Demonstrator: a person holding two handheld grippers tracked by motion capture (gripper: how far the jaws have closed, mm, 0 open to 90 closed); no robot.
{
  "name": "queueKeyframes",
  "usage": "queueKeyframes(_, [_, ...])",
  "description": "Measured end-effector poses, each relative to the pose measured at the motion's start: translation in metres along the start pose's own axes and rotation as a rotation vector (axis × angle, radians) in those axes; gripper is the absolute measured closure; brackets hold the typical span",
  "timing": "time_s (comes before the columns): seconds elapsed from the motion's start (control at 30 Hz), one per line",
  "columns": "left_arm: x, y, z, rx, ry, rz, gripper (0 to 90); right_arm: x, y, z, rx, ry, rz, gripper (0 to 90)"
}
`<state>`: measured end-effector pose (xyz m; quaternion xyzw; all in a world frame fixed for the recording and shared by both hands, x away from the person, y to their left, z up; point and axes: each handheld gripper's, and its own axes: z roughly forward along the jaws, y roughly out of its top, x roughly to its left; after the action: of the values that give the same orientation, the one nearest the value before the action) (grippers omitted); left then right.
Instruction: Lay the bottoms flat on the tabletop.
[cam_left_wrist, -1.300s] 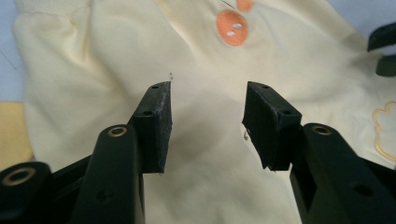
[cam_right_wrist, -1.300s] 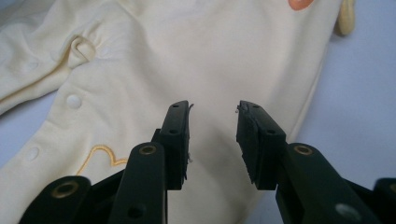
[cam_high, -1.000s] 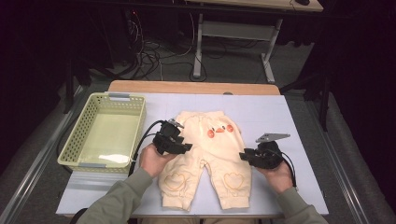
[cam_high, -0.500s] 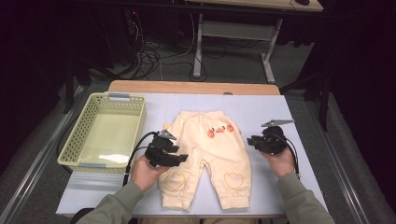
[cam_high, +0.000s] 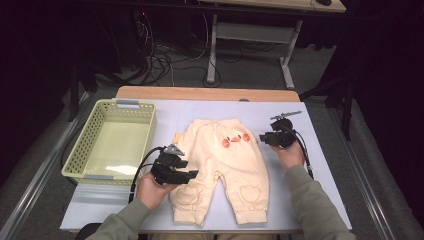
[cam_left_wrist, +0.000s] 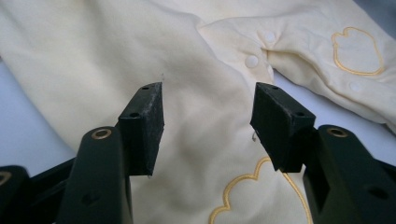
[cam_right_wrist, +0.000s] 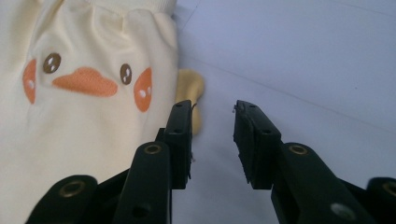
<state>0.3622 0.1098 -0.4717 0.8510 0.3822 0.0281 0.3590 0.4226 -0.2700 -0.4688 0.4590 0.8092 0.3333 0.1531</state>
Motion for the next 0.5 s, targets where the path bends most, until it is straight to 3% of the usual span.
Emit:
queueKeyframes(0.13, [0.002, -0.007, -0.001, 0.005, 0.005, -0.008, 42.7, -0.004, 0.013, 0.009, 0.017, -0.022, 0.019, 63.2])
queueKeyframes(0.3, [0.004, -0.012, -0.002, 0.001, -0.028, -0.040, 42.3, -0.009, 0.029, 0.026, 0.040, -0.050, 0.024, 60.9])
queueKeyframes(0.4, [-0.001, -0.013, -0.003, -0.008, -0.003, -0.005, 42.4, -0.013, 0.039, 0.037, 0.063, -0.066, 0.034, 60.4])
queueKeyframes(0.5, [0.001, -0.013, -0.002, -0.002, 0.002, -0.009, 42.4, -0.015, 0.044, 0.045, 0.076, -0.060, 0.065, 60.4])
